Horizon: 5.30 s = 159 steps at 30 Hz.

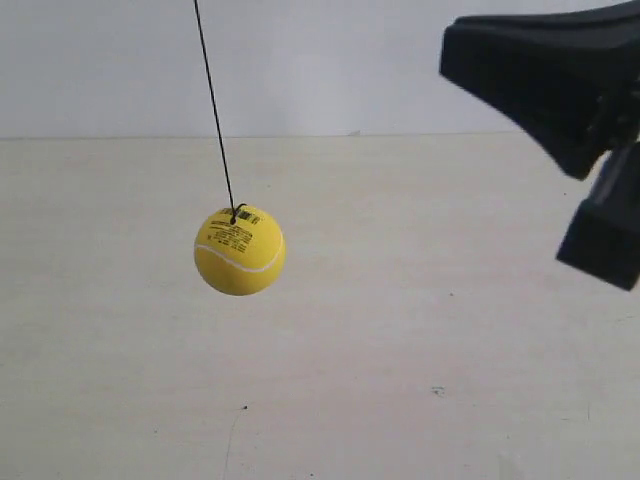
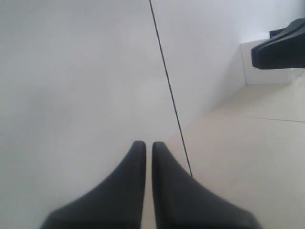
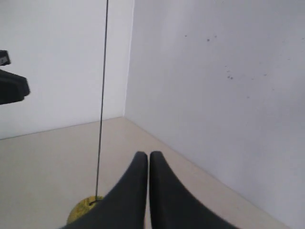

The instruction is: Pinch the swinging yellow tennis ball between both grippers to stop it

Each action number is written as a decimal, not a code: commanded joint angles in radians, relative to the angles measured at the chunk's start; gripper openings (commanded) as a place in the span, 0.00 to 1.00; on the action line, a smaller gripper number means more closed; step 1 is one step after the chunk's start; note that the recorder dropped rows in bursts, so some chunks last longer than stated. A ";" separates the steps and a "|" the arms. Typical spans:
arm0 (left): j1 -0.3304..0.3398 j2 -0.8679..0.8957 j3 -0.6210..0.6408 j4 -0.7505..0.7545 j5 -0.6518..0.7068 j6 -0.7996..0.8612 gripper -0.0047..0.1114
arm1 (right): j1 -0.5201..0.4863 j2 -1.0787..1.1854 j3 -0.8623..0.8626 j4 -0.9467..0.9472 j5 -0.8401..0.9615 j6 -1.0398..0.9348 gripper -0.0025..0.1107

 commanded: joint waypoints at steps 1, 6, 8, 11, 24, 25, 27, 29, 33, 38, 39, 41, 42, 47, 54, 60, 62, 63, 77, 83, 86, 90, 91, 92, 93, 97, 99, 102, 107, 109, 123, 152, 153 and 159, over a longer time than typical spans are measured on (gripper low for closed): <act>-0.008 -0.114 0.002 -0.005 0.048 -0.007 0.08 | 0.001 -0.111 -0.005 -0.002 0.100 0.002 0.02; -0.008 -0.211 0.002 -0.008 0.060 -0.009 0.08 | 0.001 -0.226 -0.005 -0.002 0.134 -0.014 0.02; -0.008 -0.247 0.002 -0.008 0.062 -0.009 0.08 | 0.001 -0.266 -0.005 -0.002 0.135 -0.014 0.02; -0.008 -0.308 0.002 -0.008 0.062 -0.009 0.08 | 0.001 -0.328 -0.005 -0.002 0.135 -0.020 0.02; -0.008 -0.505 0.002 -0.008 0.062 -0.009 0.08 | 0.001 -0.538 -0.005 -0.002 0.135 -0.021 0.02; -0.008 -0.511 0.002 -0.008 0.062 -0.009 0.08 | 0.001 -0.551 -0.005 -0.002 0.135 -0.021 0.02; -0.008 -0.511 0.002 -0.016 0.062 -0.009 0.08 | 0.001 -0.574 -0.005 -0.002 0.135 -0.021 0.02; -0.008 -0.511 -0.003 -0.054 0.052 -0.009 0.08 | 0.001 -0.598 -0.005 -0.002 0.135 -0.021 0.02; -0.008 -0.511 -0.007 -0.126 0.012 -0.012 0.08 | 0.001 -0.643 -0.005 -0.002 0.146 -0.021 0.02; -0.008 -0.511 -0.007 -0.124 0.004 -0.012 0.08 | 0.001 -0.674 -0.005 -0.002 0.180 -0.021 0.02; -0.008 -0.511 -0.007 -0.120 0.004 -0.012 0.08 | 0.001 -0.677 -0.005 -0.002 0.190 -0.021 0.02; -0.008 -0.511 -0.007 -0.117 0.006 -0.012 0.08 | 0.001 -0.677 -0.005 0.004 0.192 -0.021 0.02; -0.008 -0.511 -0.007 -0.117 0.006 -0.012 0.08 | 0.001 -0.677 -0.005 0.004 0.192 -0.021 0.02; -0.008 -0.511 -0.007 -0.117 0.006 -0.012 0.08 | 0.001 -0.677 -0.005 0.007 0.181 -0.017 0.02; -0.008 -0.511 -0.007 -0.117 0.008 -0.012 0.08 | 0.001 -0.677 -0.005 0.012 0.173 -0.014 0.02; 0.005 -0.511 0.010 -0.145 0.010 -0.012 0.08 | 0.001 -0.677 -0.005 0.012 0.173 -0.011 0.02; 0.027 -0.511 0.015 -0.262 0.014 -0.012 0.08 | 0.001 -0.677 -0.005 0.012 0.173 -0.011 0.02; 0.039 -0.511 0.015 -0.358 0.020 -0.012 0.08 | 0.001 -0.677 -0.005 0.012 0.173 -0.011 0.02; 0.362 -0.511 0.024 -1.265 0.028 -0.012 0.08 | 0.001 -0.677 -0.005 0.012 0.173 -0.009 0.02; 0.400 -0.511 0.204 -1.265 0.036 -0.005 0.08 | 0.001 -0.677 -0.005 0.012 0.173 -0.009 0.02; 0.400 -0.511 0.314 -1.265 0.107 -0.005 0.08 | 0.001 -0.677 -0.005 0.012 0.173 -0.009 0.02; 0.400 -0.511 0.399 -1.265 0.174 -0.005 0.08 | 0.001 -0.677 -0.005 0.012 0.173 -0.009 0.02; 0.400 -0.511 0.413 -1.265 0.174 -0.005 0.08 | 0.001 -0.677 -0.005 0.012 0.173 -0.009 0.02; 0.400 -0.511 0.415 -1.265 0.174 -0.005 0.08 | 0.001 -0.677 -0.005 0.012 0.173 -0.009 0.02; 0.400 -0.511 0.415 -1.263 0.183 -0.005 0.08 | 0.001 -0.677 -0.005 0.012 0.173 -0.009 0.02; 0.400 -0.511 0.415 -1.257 0.343 -0.005 0.08 | 0.001 -0.677 -0.005 0.010 0.168 -0.009 0.02; 0.400 -0.511 0.415 -1.257 0.370 -0.005 0.08 | 0.001 -0.677 -0.005 0.010 0.166 -0.009 0.02; 0.400 -0.511 0.415 -1.257 0.446 -0.005 0.08 | 0.001 -0.677 -0.005 0.010 0.166 -0.009 0.02; 0.400 -0.511 0.415 -1.257 0.667 -0.005 0.08 | 0.001 -0.677 -0.005 0.010 0.166 -0.009 0.02; 0.400 -0.511 0.415 -1.257 0.697 0.004 0.08 | 0.001 -0.677 -0.005 0.010 0.166 -0.009 0.02; 0.400 -0.511 0.415 -1.257 0.689 0.100 0.08 | 0.001 -0.677 -0.005 0.010 0.165 -0.006 0.02; 0.398 -0.511 0.415 -1.257 0.689 1.041 0.08 | 0.001 -0.677 -0.005 0.010 0.165 -0.006 0.02; 0.398 -0.511 0.415 -1.257 0.689 1.041 0.08 | 0.001 -0.677 -0.005 0.010 0.165 -0.006 0.02; 0.398 -0.511 0.415 -1.257 0.689 1.041 0.08 | 0.001 -0.677 -0.005 0.018 0.181 -0.006 0.02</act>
